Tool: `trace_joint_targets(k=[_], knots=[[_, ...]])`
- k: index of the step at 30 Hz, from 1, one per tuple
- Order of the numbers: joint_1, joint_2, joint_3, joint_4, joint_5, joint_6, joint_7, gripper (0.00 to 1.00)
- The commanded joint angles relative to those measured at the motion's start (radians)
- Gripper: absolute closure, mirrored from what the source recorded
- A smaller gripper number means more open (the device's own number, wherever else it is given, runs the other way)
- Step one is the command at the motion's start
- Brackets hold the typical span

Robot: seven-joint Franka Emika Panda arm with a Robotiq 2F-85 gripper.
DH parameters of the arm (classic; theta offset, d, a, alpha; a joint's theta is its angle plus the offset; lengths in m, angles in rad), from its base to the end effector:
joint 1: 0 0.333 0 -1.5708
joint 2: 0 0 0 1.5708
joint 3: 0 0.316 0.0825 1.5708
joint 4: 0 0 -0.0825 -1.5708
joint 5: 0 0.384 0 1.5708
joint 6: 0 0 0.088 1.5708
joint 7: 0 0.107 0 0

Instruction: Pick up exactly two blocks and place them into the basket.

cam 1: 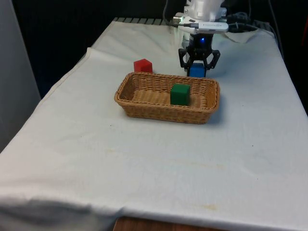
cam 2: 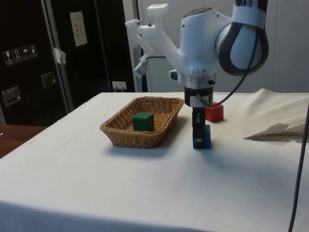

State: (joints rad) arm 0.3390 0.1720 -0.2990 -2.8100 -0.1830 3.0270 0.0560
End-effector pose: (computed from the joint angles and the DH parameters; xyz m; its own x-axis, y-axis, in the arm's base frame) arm 0.3700 0.0215 0.1634 0.9842 0.1715 0.0449 0.1677 -0.9828 0.0774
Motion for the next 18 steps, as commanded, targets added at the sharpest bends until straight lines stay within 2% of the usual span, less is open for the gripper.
trace_joint_targets(k=[1, 2, 3, 8, 11, 12, 13, 18], knots=[[0.004, 0.01, -0.01, 0.004, -0.008, 0.014, 0.007, 0.98], [-0.001, 0.0, 0.0, 0.0, 0.0, 0.0, 0.0, 0.98], [0.004, 0.01, -0.01, 0.004, -0.008, 0.015, 0.007, 0.98], [0.004, 0.011, -0.011, 0.005, -0.008, 0.015, 0.006, 0.98], [0.004, -0.018, -0.014, 0.002, -0.011, -0.008, 0.003, 0.98], [-0.001, -0.003, -0.002, 0.002, 0.0, 0.001, -0.001, 0.98], [0.004, -0.027, -0.015, 0.001, -0.012, -0.013, 0.002, 0.98], [0.0, -0.086, -0.019, -0.005, -0.015, -0.057, -0.006, 0.98]])
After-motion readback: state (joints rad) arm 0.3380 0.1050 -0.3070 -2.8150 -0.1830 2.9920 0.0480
